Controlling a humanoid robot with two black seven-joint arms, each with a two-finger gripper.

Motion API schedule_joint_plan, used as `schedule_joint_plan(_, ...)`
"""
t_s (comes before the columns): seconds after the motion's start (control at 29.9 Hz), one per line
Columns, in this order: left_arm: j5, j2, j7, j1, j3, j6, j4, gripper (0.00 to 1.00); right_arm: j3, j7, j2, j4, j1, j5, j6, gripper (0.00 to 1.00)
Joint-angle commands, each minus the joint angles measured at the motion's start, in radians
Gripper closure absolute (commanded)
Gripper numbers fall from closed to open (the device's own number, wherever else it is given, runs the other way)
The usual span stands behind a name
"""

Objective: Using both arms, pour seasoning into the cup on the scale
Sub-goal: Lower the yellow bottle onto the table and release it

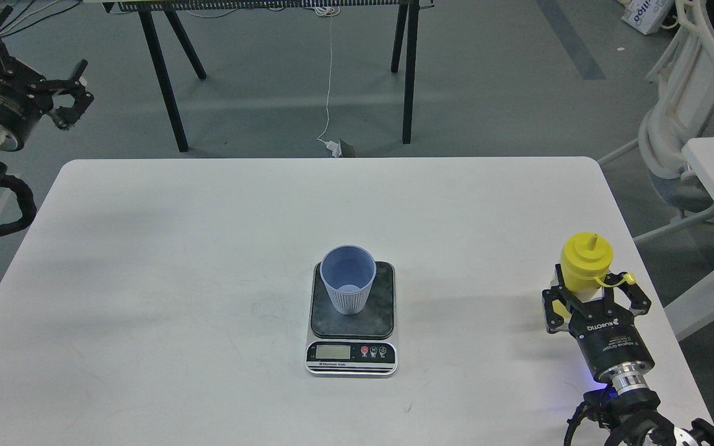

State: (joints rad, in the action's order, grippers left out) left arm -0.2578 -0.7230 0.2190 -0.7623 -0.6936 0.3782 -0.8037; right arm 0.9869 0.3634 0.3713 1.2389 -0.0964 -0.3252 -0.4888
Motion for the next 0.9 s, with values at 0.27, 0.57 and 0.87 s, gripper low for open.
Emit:
schedule_joint_plan(0.27,0.000,-0.006,-0.001,-0.002,-0.001,-0.001,0.001,0.00,-0.004,0.002,-0.006,-0.021,-0.006,-0.002,0.000,0.29)
schedule_joint_plan(0.57,-0.001,-0.004,0.003,0.000,-0.003,0.001,0.001,0.00,0.004,0.003,0.011,0.013,-0.081,-0.003,0.000,0.12)
schedule_joint_plan(0.87,-0.001,-0.003,0.003,0.003,-0.004,0.008,0.001,0.00,0.001,0.008,0.034,-0.002,-0.154,0.003,0.000,0.04)
